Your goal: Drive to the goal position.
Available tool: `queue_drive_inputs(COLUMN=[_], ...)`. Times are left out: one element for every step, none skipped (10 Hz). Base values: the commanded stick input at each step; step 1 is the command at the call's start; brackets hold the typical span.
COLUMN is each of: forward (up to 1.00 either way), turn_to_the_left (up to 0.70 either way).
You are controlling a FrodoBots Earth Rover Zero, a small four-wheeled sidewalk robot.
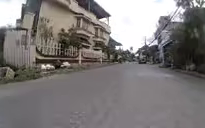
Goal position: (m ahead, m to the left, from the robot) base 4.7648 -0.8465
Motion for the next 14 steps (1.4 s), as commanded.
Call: queue_drive_inputs(forward=[1.0, 1.0, 1.0, 1.0, 1.0, 1.0, 1.0, 1.0, 1.0, 1.0, 1.0, 1.0, 1.0, 1.0], turn_to_the_left=[-0.17, -0.17, -0.17, -0.17, -0.17, -0.17, -0.17, -0.17, -0.17, -0.17, -0.17, -0.17, -0.17, -0.17])
